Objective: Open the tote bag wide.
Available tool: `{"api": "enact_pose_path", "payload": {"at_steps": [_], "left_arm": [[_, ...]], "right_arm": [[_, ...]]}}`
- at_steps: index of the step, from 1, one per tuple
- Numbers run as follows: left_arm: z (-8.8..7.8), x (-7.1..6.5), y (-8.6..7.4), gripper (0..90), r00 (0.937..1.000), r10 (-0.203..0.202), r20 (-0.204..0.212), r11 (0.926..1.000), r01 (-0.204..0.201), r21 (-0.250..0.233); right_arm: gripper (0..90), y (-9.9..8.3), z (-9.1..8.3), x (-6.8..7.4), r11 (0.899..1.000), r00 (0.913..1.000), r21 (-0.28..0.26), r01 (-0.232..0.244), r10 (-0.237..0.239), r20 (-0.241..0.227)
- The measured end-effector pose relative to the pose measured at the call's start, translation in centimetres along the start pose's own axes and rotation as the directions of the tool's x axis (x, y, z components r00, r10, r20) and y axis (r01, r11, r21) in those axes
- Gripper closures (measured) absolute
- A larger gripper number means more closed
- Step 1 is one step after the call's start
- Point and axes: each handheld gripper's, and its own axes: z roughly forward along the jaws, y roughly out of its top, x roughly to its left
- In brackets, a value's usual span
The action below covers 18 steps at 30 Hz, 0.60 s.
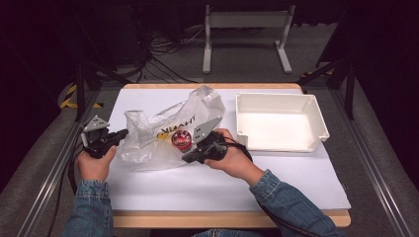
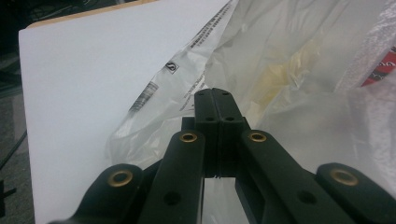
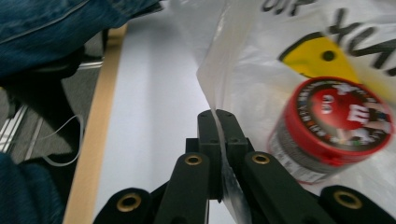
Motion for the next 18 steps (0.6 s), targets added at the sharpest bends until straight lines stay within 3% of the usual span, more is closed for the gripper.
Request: {"api": "enact_pose_path", "payload": {"at_steps": [4, 10, 14, 18], "left_arm": [[-0.1, 0.0, 0.0, 90.0, 1.0, 0.0, -0.004, 1.0, 0.0, -0.001], [-0.1, 0.0, 0.0, 90.0, 1.0, -0.002, -0.006, 1.0, 0.002, -0.002], [0.0, 0.1, 0.0, 90.0, 1.0, -0.004, -0.006, 1.0, 0.004, -0.004], [0.0, 0.0, 0.0, 90.0, 0.9999, -0.007, -0.01, 1.0, 0.007, -0.004]], "right_arm": [[90.0, -0.4, 0.0, 1.6, 0.999, 0.9989, 0.019, 0.029, -0.028, -0.037], [90.0, -1.4, -0.4, 3.0, 0.999, 0.9952, 0.031, 0.023, -0.02, -0.095], [90.0, -1.9, -0.4, 4.1, 0.999, 0.9861, 0.033, 0.031, -0.025, -0.164], [87.3, -1.9, -0.5, 4.6, 0.998, 0.985, 0.03, 0.047, -0.041, -0.168]]}}
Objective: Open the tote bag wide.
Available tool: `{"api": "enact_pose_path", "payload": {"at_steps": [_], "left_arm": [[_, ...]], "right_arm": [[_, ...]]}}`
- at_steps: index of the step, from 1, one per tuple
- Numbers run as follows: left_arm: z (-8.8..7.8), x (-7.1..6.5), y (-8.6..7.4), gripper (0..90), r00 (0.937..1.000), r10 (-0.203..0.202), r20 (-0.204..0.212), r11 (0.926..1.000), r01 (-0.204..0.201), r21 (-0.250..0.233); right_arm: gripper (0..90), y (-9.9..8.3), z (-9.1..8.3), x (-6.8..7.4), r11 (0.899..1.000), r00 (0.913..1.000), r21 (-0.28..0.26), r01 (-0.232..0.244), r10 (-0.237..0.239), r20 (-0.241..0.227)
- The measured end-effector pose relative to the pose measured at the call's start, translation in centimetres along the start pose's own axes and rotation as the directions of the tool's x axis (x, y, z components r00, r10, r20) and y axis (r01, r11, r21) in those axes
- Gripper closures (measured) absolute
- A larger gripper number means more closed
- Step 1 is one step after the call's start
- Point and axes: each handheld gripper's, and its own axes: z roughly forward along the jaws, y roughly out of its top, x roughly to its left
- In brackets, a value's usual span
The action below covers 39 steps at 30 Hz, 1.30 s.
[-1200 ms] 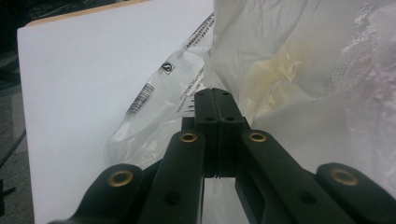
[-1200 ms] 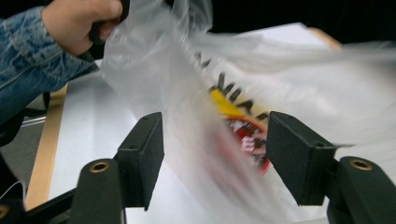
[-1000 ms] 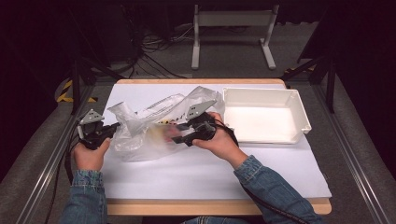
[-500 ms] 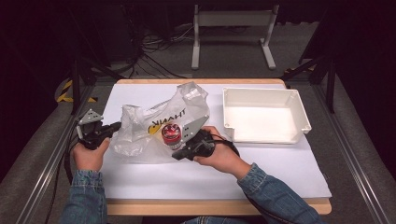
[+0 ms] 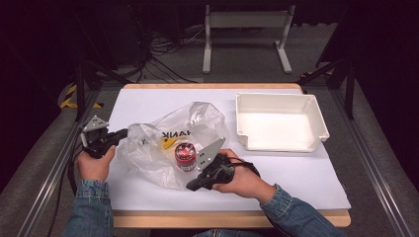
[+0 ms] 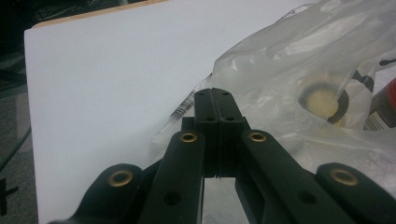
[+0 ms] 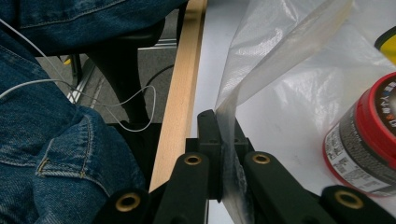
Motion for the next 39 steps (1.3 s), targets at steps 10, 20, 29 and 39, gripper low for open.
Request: {"api": "enact_pose_path", "payload": {"at_steps": [10, 20, 29, 39], "left_arm": [[0.2, 0.0, -0.1, 90.0, 1.0, 0.003, 0.0, 1.0, -0.003, 0.003], [0.4, -0.2, -0.1, 90.0, 0.9999, 0.013, 0.001, 0.9998, -0.013, 0.017], [0.8, -0.2, -0.3, 90.0, 0.9999, 0.01, 0.006, 0.9994, -0.01, 0.032], [0.9, -0.3, -0.3, 90.0, 0.9999, 0.014, 0.008, 0.9993, -0.015, 0.035]], "right_arm": [[48.2, 2.1, -1.7, -0.4, 0.981, 0.9997, -0.19, -0.023, 0.024, 0.002], [38.7, 2.7, -2.5, -3.3, 0.963, 0.9793, -0.265, -0.042, 0.092, 0.18], [23.3, 1.1, 0.6, -6.5, 0.962, 0.9542, -0.217, -0.165, 0.212, 0.211], [15.8, -0.5, 2.0, -7.9, 0.936, 0.909, -0.248, -0.249, 0.315, 0.273]]}}
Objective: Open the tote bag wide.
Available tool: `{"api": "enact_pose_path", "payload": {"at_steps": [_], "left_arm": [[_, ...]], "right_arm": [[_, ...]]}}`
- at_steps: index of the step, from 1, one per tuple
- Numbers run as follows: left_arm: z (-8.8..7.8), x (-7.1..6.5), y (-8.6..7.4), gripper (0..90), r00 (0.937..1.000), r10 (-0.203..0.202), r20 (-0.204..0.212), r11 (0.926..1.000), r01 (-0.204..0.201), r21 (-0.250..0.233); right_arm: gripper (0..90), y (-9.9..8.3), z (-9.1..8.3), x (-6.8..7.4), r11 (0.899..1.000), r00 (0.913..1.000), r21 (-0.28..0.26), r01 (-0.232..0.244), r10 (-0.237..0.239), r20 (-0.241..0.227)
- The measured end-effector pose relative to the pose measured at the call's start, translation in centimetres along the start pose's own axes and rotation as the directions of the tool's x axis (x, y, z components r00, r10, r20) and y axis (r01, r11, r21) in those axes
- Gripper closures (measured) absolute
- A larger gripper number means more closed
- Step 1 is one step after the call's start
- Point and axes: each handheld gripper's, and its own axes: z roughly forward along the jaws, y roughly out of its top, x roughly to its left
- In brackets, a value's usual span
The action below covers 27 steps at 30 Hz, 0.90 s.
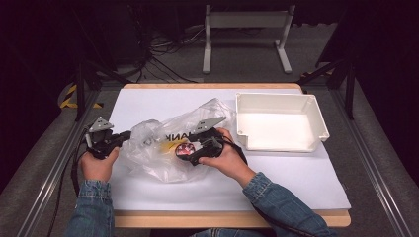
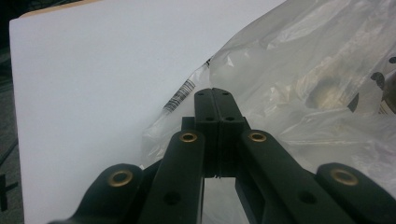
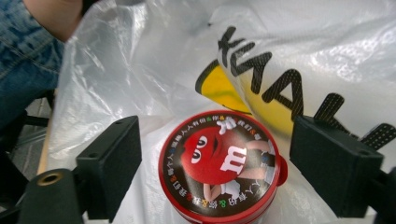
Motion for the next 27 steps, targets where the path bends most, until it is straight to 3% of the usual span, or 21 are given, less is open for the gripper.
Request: {"api": "enact_pose_path", "payload": {"at_steps": [3, 13, 16, 21, 25, 27], "left_arm": [[0.1, 0.1, -0.1, 90.0, 1.0, 0.001, -0.002, 1.0, -0.001, 0.006], [1.6, 0.6, -0.5, 90.0, 0.9996, -0.027, -0.011, 0.9982, 0.027, 0.053], [2.4, 0.5, -0.5, 90.0, 0.9998, -0.006, -0.019, 0.9968, 0.007, 0.08], [2.8, 0.6, -0.7, 90.0, 0.9995, -0.022, -0.022, 0.9946, 0.024, 0.101], [3.3, 1.0, -0.9, 88.9, 0.9982, -0.052, -0.028, 0.9903, 0.056, 0.128], [3.2, 1.2, -1.0, 85.2, 0.9971, -0.07, -0.03, 0.9894, 0.073, 0.126]], "right_arm": [[12.5, -0.6, 0.8, 0.1, 0.999, 0.9996, 0.031, 0.015, -0.016, 0.022], [9.1, -2.0, 2.6, -0.1, 0.997, 0.9994, 0.066, 0.031, -0.032, 0.01], [9.0, -2.3, 3.1, -0.2, 0.997, 0.9992, 0.069, 0.038, -0.039, 0.006], [8.7, -2.9, 3.6, -0.1, 0.994, 0.9985, 0.093, 0.054, -0.054, 0.002], [10.9, -3.0, 3.5, -0.1, 0.994, 0.9984, 0.094, 0.055, -0.056, 0.003], [17.9, -3.0, 3.3, -0.1, 0.991, 0.9964, 0.104, 0.08, -0.082, 0.02]]}}
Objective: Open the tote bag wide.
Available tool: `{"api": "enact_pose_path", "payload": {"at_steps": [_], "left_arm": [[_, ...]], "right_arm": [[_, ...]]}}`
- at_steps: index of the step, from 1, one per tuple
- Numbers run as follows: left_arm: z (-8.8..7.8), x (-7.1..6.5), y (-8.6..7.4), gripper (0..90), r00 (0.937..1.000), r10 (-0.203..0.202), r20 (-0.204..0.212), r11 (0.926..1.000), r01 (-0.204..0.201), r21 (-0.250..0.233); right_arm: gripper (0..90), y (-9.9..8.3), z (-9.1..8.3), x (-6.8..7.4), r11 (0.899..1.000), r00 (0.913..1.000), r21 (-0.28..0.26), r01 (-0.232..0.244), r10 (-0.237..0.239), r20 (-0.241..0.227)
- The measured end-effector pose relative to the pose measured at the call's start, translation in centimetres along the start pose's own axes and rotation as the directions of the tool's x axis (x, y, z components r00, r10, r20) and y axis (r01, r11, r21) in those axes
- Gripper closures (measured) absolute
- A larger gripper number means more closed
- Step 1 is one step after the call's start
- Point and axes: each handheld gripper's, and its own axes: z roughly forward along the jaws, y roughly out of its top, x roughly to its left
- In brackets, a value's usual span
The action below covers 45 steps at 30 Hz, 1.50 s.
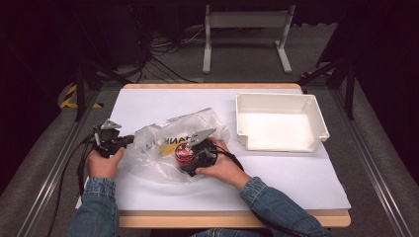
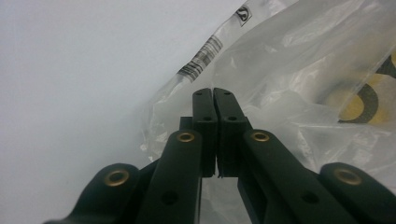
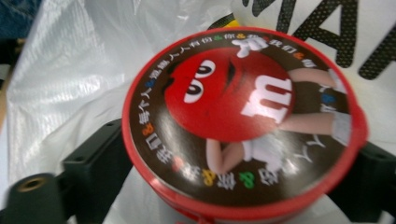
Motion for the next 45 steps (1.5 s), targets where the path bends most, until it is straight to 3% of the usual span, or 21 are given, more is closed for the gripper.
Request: {"api": "enact_pose_path", "payload": {"at_steps": [2, 8, 11, 16, 20, 23, 27, 31, 38, 45], "left_arm": [[-0.5, 0.2, 0.0, 81.6, 0.9998, -0.015, 0.015, 0.9996, 0.015, -0.025], [-2.0, 0.5, 0.1, 63.1, 0.998, -0.039, 0.05, 0.9936, 0.044, -0.104], [-2.7, 0.4, 0.4, 53.1, 0.9974, -0.038, 0.062, 0.9879, 0.046, -0.148], [-4.0, 0.1, 0.8, 46.8, 0.9963, -0.011, 0.085, 0.9778, 0.028, -0.208], [-5.0, -1.0, 1.0, 45.3, 0.9955, 0.027, 0.091, 0.9717, -0.005, -0.236], [-5.9, -1.9, 1.4, 44.9, 0.9939, 0.057, 0.094, 0.963, -0.03, -0.268], [-6.8, -2.9, 1.8, 44.3, 0.9857, 0.098, 0.137, 0.953, -0.053, -0.298], [-7.3, -3.8, 2.3, 44.2, 0.9741, 0.159, 0.161, 0.9512, -0.108, -0.289], [-7.9, -4.7, 2.6, 42.6, 0.9616, 0.197, 0.191, 0.9446, -0.135, -0.299], [-8.8, -5.8, 3.0, 41.7, 0.9518, 0.231, 0.202, 0.9344, -0.159, -0.319]], "right_arm": [[23.3, 0.0, -0.3, -0.1, 1.0, 0.9996, 0.008, 0.021, -0.021, 0.017], [25.0, 0.3, -0.5, 0.2, 0.996, 0.9957, 0.027, 0.083, -0.084, 0.039], [25.1, 0.4, -0.6, 0.3, 0.996, 0.996, 0.035, 0.084, -0.085, 0.028], [25.2, 0.4, -0.9, 0.3, 0.996, 0.997, 0.045, 0.077, -0.077, 0.007], [25.2, 0.6, -1.3, 0.2, 0.996, 0.9968, 0.05, 0.08, -0.08, -0.002], [25.2, 0.9, -1.7, 0.2, 0.995, 0.9963, 0.043, 0.086, -0.086, -0.004], [25.3, 1.4, -2.5, 0.3, 0.994, 0.9952, 0.038, 0.098, -0.098, -0.004], [25.3, 2.0, -3.3, 0.4, 0.993, 0.9937, 0.036, 0.112, -0.112, -0.006], [25.3, 2.9, -4.7, 0.3, 0.995, 0.9951, 0.028, 0.093, -0.092, -0.036], [25.3, 4.0, -6.3, 0.7, 0.992, 0.9915, 0.016, 0.129, -0.128, -0.022]]}}
